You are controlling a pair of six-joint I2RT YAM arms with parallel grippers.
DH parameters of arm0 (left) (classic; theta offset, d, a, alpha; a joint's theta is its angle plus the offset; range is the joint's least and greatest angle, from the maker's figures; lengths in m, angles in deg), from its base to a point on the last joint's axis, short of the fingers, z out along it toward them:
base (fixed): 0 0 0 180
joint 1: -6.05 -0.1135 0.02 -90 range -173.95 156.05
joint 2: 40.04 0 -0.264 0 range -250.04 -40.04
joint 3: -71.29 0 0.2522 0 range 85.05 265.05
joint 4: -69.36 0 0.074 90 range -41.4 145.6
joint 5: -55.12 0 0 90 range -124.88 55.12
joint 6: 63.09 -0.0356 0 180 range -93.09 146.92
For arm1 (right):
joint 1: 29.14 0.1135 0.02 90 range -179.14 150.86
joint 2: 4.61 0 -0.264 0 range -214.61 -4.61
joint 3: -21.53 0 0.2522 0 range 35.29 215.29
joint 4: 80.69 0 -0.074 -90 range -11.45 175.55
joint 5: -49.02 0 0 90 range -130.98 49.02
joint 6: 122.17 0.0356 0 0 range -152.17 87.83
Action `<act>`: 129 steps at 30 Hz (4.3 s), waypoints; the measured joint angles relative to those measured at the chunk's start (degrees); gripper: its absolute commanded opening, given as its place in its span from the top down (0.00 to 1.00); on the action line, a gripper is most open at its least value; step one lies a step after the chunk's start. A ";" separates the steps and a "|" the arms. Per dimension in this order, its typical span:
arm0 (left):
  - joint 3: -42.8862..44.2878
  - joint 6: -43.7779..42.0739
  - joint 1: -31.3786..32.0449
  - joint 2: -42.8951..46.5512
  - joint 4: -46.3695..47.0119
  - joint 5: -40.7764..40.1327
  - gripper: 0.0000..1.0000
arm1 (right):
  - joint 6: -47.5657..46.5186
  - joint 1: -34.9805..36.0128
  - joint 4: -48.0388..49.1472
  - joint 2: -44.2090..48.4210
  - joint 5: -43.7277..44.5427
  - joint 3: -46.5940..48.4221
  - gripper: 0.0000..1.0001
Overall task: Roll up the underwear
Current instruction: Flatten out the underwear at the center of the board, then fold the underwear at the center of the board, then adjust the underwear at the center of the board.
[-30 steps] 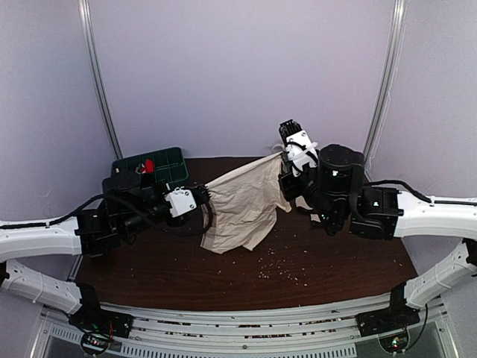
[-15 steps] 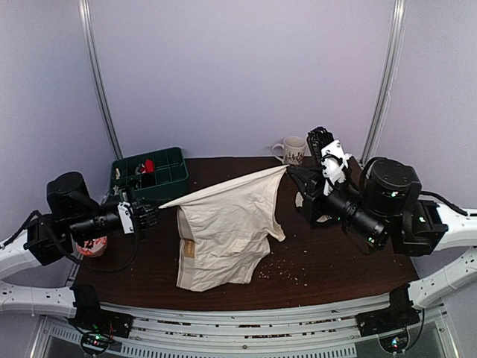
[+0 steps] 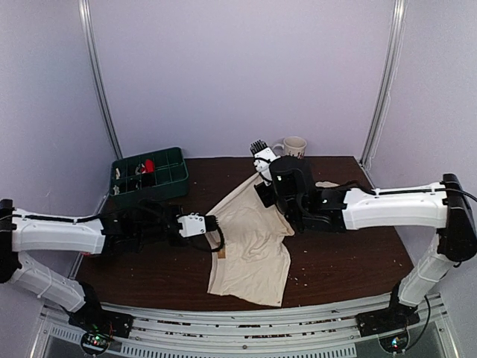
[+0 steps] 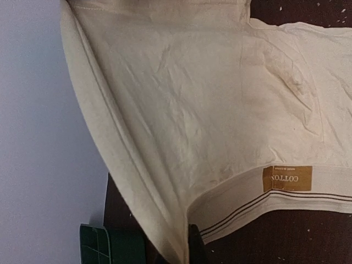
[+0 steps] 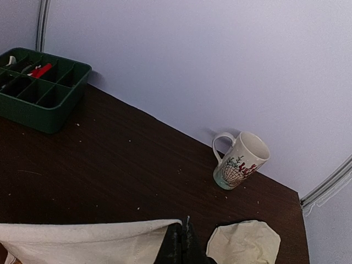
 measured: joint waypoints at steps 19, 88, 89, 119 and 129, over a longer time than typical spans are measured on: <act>20.94 -1.16 -7.98 -33.97 8.13 -13.11 1.00 | -4.79 -12.66 3.19 -22.58 -12.04 11.15 1.00; 6.95 -5.77 0.39 -20.70 -13.51 17.16 0.35 | 20.57 10.84 -23.28 -0.55 2.10 -21.57 0.34; 6.95 -6.01 0.39 -20.63 -13.75 17.16 0.30 | 20.55 11.08 -24.15 -0.55 2.12 -21.44 0.33; 23.71 6.88 -5.03 -34.34 -13.07 6.05 1.00 | 22.49 -13.51 -19.39 -20.11 -24.24 3.58 0.99; 23.54 6.40 -4.96 -37.97 -7.72 -0.02 0.89 | 23.96 -17.90 -21.79 -25.46 -25.62 8.04 1.00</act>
